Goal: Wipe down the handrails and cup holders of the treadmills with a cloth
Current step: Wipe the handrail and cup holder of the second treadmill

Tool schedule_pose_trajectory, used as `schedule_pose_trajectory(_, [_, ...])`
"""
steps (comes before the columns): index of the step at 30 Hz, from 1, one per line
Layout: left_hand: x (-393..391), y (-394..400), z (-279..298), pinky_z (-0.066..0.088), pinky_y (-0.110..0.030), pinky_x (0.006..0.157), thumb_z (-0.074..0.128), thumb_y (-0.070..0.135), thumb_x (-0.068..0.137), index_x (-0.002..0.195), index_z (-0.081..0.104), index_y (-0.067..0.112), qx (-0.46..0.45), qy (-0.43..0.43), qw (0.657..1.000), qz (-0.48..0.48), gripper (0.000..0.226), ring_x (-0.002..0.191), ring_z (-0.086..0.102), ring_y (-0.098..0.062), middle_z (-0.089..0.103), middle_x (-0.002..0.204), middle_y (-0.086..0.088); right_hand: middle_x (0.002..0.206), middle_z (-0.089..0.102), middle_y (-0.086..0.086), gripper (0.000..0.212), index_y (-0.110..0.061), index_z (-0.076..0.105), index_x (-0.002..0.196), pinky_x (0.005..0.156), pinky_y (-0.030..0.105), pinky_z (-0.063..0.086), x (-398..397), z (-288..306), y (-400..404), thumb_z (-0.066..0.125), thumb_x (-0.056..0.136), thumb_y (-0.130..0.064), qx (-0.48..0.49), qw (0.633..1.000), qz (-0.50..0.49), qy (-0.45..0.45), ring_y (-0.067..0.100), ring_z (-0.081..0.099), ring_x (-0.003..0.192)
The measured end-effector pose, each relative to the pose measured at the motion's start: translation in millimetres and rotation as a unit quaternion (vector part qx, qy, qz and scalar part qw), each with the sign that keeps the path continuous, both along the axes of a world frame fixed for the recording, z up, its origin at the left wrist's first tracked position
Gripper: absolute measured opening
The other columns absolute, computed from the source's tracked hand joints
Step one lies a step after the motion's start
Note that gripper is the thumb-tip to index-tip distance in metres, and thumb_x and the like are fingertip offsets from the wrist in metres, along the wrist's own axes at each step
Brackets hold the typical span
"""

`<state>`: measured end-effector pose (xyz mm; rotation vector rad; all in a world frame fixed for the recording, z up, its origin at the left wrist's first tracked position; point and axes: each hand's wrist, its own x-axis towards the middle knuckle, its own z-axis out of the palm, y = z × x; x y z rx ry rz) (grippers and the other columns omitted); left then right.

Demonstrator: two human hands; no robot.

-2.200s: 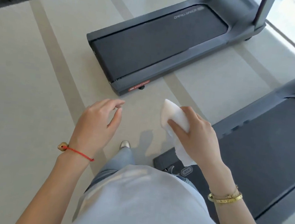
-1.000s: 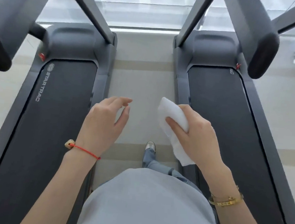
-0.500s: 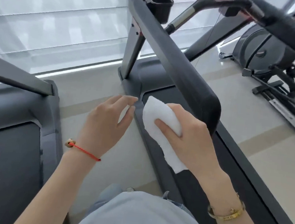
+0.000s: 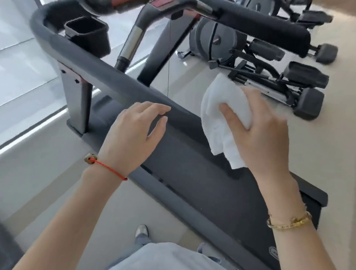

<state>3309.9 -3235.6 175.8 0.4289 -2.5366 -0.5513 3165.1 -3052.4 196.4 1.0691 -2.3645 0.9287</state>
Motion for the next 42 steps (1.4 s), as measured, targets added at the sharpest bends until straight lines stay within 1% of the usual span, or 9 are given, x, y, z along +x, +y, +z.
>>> schedule_pose_trajectory(7, [-28, -51, 0, 0.047, -0.041, 0.098, 0.050, 0.021, 0.100, 0.123, 0.064, 0.014, 0.000, -0.037, 0.996, -0.085, 0.027, 0.114, 0.057, -0.018, 0.066, 0.119, 0.001, 0.106, 0.066, -0.001, 0.045, -0.016, 0.057, 0.124, 0.069, 0.029, 0.046, -16, 6, -19, 0.047, 0.098, -0.052, -0.045, 0.988, -0.140, 0.049, 0.020, 0.061, 0.091])
schedule_pose_trajectory(13, [-45, -74, -6, 0.045, -0.046, 0.098, 0.052, 0.018, 0.099, 0.122, 0.065, 0.013, 0.005, -0.050, 0.989, -0.142, 0.027, 0.113, 0.057, -0.023, 0.067, 0.117, -0.002, 0.105, 0.064, -0.003, 0.044, -0.023, 0.053, 0.123, 0.067, 0.038, 0.052, 0, -20, -33, 0.043, 0.097, -0.057, 0.075, 0.990, -0.122, -0.010, 0.022, 0.061, 0.090])
schedule_pose_trajectory(16, [-47, -84, -12, 0.043, -0.047, 0.099, 0.053, 0.017, 0.099, 0.121, 0.065, 0.012, 0.003, -0.060, 0.985, -0.159, 0.026, 0.115, 0.056, -0.024, 0.067, 0.116, -0.002, 0.115, 0.063, -0.008, 0.045, -0.030, 0.050, 0.129, 0.083, 0.038, 0.048, 17, -45, -37, 0.040, 0.096, -0.059, 0.155, 0.980, -0.094, -0.087, 0.018, 0.057, 0.103])
schedule_pose_trajectory(20, [-49, -96, -18, 0.042, -0.046, 0.101, 0.053, 0.018, 0.098, 0.120, 0.065, 0.012, 0.004, -0.072, 0.982, -0.174, 0.026, 0.116, 0.056, -0.024, 0.067, 0.117, 0.000, 0.129, 0.058, -0.009, 0.055, -0.028, 0.052, 0.135, 0.103, 0.035, 0.034, 28, -64, -50, 0.031, 0.096, -0.061, 0.196, 0.971, -0.113, -0.071, 0.019, 0.052, 0.118])
schedule_pose_trajectory(24, [-53, -105, -22, 0.041, -0.046, 0.101, 0.054, 0.017, 0.098, 0.119, 0.066, 0.012, 0.004, -0.072, 0.980, -0.184, 0.025, 0.116, 0.056, -0.025, 0.067, 0.117, -0.001, 0.109, 0.067, -0.007, 0.067, -0.028, 0.058, 0.124, 0.087, 0.034, 0.038, 20, -60, -83, 0.016, 0.090, -0.068, 0.246, 0.953, -0.160, -0.074, 0.021, 0.060, 0.096])
schedule_pose_trajectory(30, [-60, -111, -27, 0.037, -0.042, 0.104, 0.054, 0.017, 0.098, 0.117, 0.067, 0.014, -0.005, -0.075, 0.979, -0.191, 0.023, 0.116, 0.055, -0.025, 0.067, 0.117, 0.001, 0.084, 0.065, -0.006, 0.056, -0.025, 0.066, 0.099, 0.076, 0.033, 0.039, 18, -65, -59, 0.025, 0.092, -0.063, 0.187, 0.957, -0.210, -0.068, 0.020, 0.056, 0.078])
schedule_pose_trajectory(33, [-61, -113, -28, 0.036, -0.040, 0.104, 0.054, 0.017, 0.098, 0.116, 0.067, 0.015, -0.010, -0.072, 0.979, -0.192, 0.023, 0.115, 0.055, -0.024, 0.067, 0.116, 0.002, 0.065, 0.053, -0.006, 0.049, -0.021, 0.054, 0.075, 0.067, 0.032, 0.030, 17, -63, -69, 0.026, 0.092, -0.058, 0.169, 0.955, -0.238, -0.059, 0.023, 0.052, 0.065])
schedule_pose_trajectory(37, [-62, -112, -31, 0.035, -0.039, 0.102, 0.054, 0.014, 0.097, 0.115, 0.067, 0.014, -0.021, -0.066, 0.980, -0.188, 0.022, 0.112, 0.056, -0.024, 0.067, 0.114, 0.002, 0.072, 0.064, -0.004, 0.050, -0.022, 0.061, 0.084, 0.065, 0.034, 0.036, 15, -63, -112, 0.027, 0.094, -0.058, 0.239, 0.951, -0.194, -0.039, 0.023, 0.058, 0.067])
schedule_pose_trajectory(42, [-64, -112, -31, 0.036, -0.038, 0.101, 0.053, 0.010, 0.095, 0.116, 0.067, 0.015, -0.019, -0.067, 0.981, -0.181, 0.025, 0.110, 0.057, -0.024, 0.067, 0.113, 0.002, 0.069, 0.061, -0.007, 0.053, -0.025, 0.057, 0.079, 0.058, 0.032, 0.034, 6, -62, -106, 0.023, 0.091, -0.065, 0.236, 0.954, -0.175, -0.049, 0.020, 0.054, 0.064])
